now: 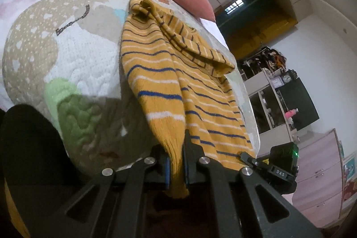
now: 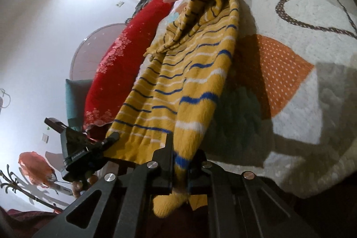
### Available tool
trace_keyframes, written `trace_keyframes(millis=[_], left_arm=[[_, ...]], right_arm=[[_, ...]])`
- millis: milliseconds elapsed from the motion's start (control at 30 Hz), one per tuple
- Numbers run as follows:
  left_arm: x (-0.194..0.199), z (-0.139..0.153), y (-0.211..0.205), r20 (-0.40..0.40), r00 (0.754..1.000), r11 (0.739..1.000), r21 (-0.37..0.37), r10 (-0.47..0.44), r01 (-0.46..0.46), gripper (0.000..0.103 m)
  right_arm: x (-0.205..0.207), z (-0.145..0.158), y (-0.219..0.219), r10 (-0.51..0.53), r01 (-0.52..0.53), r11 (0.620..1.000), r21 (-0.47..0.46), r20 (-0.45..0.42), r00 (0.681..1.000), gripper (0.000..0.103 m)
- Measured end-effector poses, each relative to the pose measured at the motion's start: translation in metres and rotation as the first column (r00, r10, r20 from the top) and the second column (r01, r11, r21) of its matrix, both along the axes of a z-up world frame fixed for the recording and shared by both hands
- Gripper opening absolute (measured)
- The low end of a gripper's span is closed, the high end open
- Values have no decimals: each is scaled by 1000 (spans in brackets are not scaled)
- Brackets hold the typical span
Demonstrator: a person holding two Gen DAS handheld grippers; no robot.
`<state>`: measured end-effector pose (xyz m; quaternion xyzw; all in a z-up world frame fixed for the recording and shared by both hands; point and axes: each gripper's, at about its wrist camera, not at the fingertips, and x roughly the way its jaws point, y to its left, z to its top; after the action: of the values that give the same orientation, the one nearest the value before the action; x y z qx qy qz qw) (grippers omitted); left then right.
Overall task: Fold small clothes
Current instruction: 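Close both grippers on the hem of the striped yellow sweater, then lift the hem with both grippers and fold it over toward the collar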
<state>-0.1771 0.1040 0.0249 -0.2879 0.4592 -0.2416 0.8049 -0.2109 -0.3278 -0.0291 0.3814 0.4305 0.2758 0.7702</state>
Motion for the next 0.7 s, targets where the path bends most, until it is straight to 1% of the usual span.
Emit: trace_keyframes(millis=[67,133,233,300,367,467,533,567,600,700], left_arm=[[3,-2,3,-9,1000,1000,6,11,-11,8],[16,4,8,-13,1000,1000,-6,27,-27,8],[27,10,15,-3,999,998,-33,45,-45,8],[35,16,16,5,999,997,-52,51,-51,8],[47,23,19,16,998,996,-72,60,-59,8],[70,37,21,42,997,993,-96,68,-64,8],[90,50,21,68,995,992,-103,79,-71,8],[98,55,20,81,993,992,-102,82,-74,8],[107,60,18,94,992,992,-98,85,-76,8],[153,79,8,144,985,995,-58,93,-85,8]], right_arm=[[0,-7,-3,-5,5,1000,2,-23,1000,10],[4,-10,-4,-8,8,1000,17,-40,999,10],[16,-2,0,-8,9,1000,21,-41,999,10],[24,9,5,2,-1,1000,14,-26,1000,10],[37,26,8,21,-21,1000,12,8,1000,10],[59,48,11,52,-55,997,50,50,997,10],[85,68,11,65,-72,994,83,87,994,10],[93,74,12,65,-73,993,88,97,993,10],[111,84,11,62,-73,993,92,117,991,10],[151,103,13,44,-52,998,46,156,987,11]])
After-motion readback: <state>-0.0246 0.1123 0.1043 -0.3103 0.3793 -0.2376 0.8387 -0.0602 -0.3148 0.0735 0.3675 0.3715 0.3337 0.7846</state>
